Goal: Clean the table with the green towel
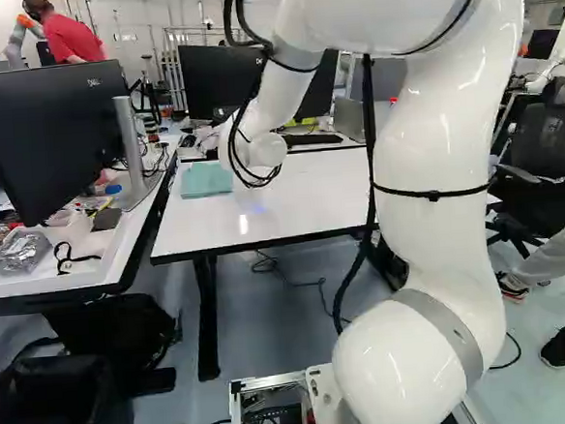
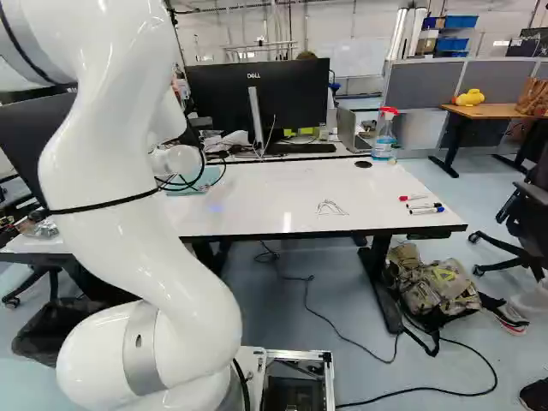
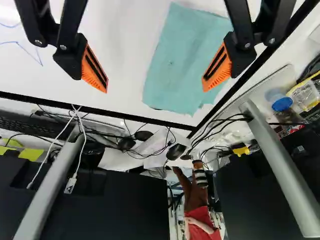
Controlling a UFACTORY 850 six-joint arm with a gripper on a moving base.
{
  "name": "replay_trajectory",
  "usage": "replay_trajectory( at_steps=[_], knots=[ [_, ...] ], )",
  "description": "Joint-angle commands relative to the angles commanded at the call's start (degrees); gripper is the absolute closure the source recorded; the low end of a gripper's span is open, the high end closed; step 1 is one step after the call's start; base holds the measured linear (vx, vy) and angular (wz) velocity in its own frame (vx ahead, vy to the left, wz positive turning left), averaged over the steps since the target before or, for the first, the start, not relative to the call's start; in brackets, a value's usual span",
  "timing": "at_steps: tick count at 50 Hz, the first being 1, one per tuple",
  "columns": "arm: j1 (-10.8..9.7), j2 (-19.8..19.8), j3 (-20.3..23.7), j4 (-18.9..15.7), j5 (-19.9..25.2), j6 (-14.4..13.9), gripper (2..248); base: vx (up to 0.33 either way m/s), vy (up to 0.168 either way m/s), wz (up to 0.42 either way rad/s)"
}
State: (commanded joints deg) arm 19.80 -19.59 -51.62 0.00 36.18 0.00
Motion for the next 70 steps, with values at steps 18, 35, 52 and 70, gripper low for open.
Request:
replay_trajectory(
  at_steps=[18, 35, 52, 70],
  knots=[
    [1.7, -4.6, -5.6, 0.0, -8.2, 0.0, 3, 0.000, 0.000, 0.000],
    [3.3, -8.8, -11.1, 0.0, -16.5, 0.0, 3, 0.000, 0.000, 0.000],
    [4.8, -13.0, -16.7, 0.0, -24.8, 0.0, 3, 0.000, 0.000, 0.000],
    [5.1, -13.8, -17.8, 0.0, -25.6, 0.0, 3, 0.000, 0.000, 0.000]
  ],
)
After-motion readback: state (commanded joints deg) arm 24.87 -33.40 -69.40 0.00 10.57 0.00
